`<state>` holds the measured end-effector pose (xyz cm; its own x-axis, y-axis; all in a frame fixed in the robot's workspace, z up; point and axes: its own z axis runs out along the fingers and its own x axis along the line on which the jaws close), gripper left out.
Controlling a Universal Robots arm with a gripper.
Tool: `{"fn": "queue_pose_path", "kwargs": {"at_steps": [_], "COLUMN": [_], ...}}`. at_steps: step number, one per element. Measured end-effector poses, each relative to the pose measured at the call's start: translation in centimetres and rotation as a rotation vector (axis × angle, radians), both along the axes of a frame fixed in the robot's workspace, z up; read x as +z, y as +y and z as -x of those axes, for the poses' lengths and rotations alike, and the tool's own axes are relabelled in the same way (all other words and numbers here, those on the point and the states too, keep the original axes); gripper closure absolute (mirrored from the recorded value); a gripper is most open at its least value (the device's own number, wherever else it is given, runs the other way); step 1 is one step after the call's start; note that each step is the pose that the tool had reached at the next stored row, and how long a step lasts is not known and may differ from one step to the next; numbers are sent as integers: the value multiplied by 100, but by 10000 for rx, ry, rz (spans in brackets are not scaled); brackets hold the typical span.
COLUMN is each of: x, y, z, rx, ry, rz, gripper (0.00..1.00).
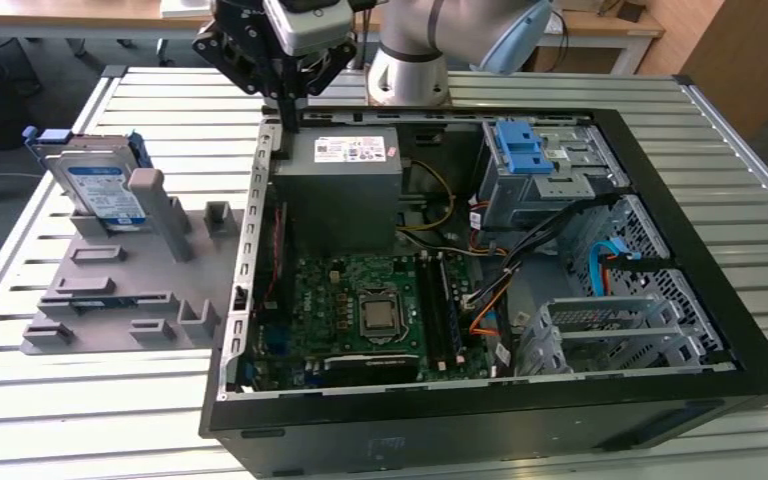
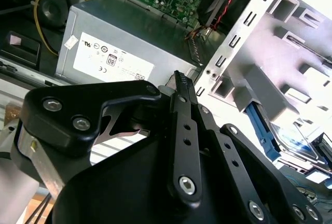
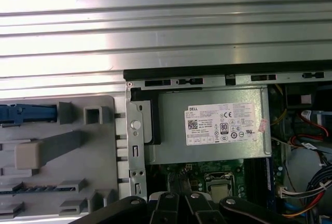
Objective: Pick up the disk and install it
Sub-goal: 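Reach for the disk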
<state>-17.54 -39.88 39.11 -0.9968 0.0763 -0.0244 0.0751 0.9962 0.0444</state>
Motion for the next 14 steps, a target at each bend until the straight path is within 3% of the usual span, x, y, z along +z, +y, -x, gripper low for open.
{"fn": "queue_pose_path", "kwargs": {"at_steps": [14], "x": [-4], "y": [0], "z": [34], "rx": [0], "ry": [0], "rz": [0], "gripper": [89]}}
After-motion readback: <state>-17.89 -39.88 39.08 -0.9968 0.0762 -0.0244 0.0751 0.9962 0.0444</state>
